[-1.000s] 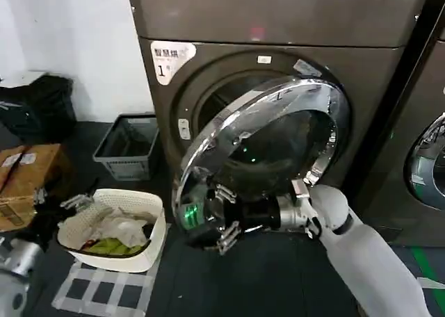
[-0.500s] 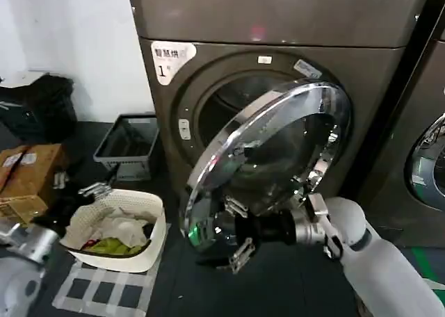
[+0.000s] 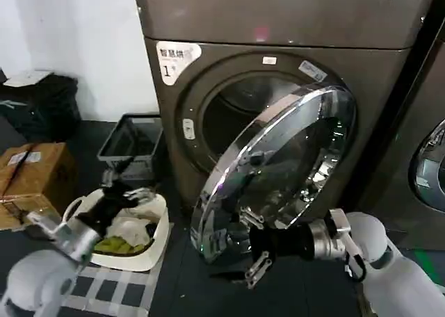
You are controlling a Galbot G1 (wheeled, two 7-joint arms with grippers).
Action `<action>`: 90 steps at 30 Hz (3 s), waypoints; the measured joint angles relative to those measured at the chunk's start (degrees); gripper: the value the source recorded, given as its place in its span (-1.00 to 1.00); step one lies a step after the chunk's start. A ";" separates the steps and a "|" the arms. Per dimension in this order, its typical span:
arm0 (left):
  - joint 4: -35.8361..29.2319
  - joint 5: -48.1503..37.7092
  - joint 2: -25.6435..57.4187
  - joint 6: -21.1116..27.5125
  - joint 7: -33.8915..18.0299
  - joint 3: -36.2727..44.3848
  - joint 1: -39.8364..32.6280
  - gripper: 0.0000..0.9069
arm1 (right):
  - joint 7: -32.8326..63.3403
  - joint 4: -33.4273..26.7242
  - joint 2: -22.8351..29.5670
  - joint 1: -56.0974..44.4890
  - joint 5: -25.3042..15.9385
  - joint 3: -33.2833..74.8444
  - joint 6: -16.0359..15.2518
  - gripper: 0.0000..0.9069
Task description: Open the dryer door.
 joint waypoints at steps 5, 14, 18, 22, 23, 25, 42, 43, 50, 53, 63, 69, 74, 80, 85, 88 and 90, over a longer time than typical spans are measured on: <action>0.83 -0.60 0.70 0.24 0.11 3.07 -1.60 1.00 | 0.13 -0.53 -0.69 -2.71 0.06 3.66 0.00 1.00; 1.46 -3.41 2.78 1.50 0.42 8.01 -4.81 1.00 | 0.14 -1.07 -1.25 -9.51 0.08 11.98 0.29 1.00; 1.68 -3.70 3.57 1.74 1.90 10.50 -6.18 1.00 | -0.45 -1.57 -0.14 -14.24 0.07 17.51 0.85 1.00; 1.87 -3.87 3.61 1.72 2.80 13.27 -7.57 1.00 | -0.62 -1.40 0.61 -18.38 -1.05 23.23 0.83 1.00; 1.94 -3.82 3.62 1.73 2.82 13.89 -7.86 1.00 | -0.58 -1.35 0.70 -19.26 -2.13 24.69 0.83 1.00; 1.96 -4.00 3.65 1.84 3.00 15.20 -8.52 1.00 | -0.96 -1.28 0.80 -20.78 -4.31 27.52 1.20 1.00; 1.47 -6.94 5.70 1.19 7.67 23.56 -12.20 1.00 | 2.49 -3.26 6.30 -28.68 -13.44 50.68 3.75 1.00; 1.48 -6.96 5.93 1.19 7.79 23.99 -12.51 1.00 | 2.66 -3.27 6.85 -29.11 -13.76 52.22 3.86 1.00; 1.93 -7.04 7.08 0.61 8.03 27.69 -14.79 1.00 | 3.56 -4.46 8.92 -31.67 -14.65 62.98 4.70 1.00; 2.25 -6.71 7.10 0.05 8.22 29.83 -15.91 1.00 | 4.08 -5.32 8.94 -32.29 -14.44 67.15 4.89 1.00; 3.64 -5.42 6.30 -2.30 8.67 37.87 -19.01 1.00 | 7.91 -8.39 9.36 -34.06 -14.29 79.00 4.60 1.00; 5.07 -6.70 5.51 -4.49 8.36 43.08 -21.72 1.00 | 14.06 -8.95 9.39 -35.53 -13.16 85.25 2.18 1.00; 6.63 -8.17 4.44 -5.20 8.04 47.71 -25.56 1.00 | 22.59 -8.05 9.80 -37.34 -12.67 89.70 1.08 1.00; 9.49 -8.67 2.20 -5.89 7.93 53.71 -31.52 1.00 | 35.22 -7.43 9.23 -38.86 -10.84 94.13 -1.26 1.00; 11.98 -9.24 0.40 -6.20 7.93 58.02 -35.56 1.00 | 42.52 -7.31 8.31 -39.98 -9.17 97.42 -2.41 1.00; 13.71 -9.37 -1.11 -6.29 7.88 60.50 -38.10 1.00 | 46.30 -7.35 7.57 -40.76 -8.49 99.72 -3.25 1.00; 14.88 -9.46 -2.19 -6.37 7.82 62.09 -39.79 1.00 | 47.84 -7.42 7.09 -41.29 -8.24 101.34 -3.82 1.00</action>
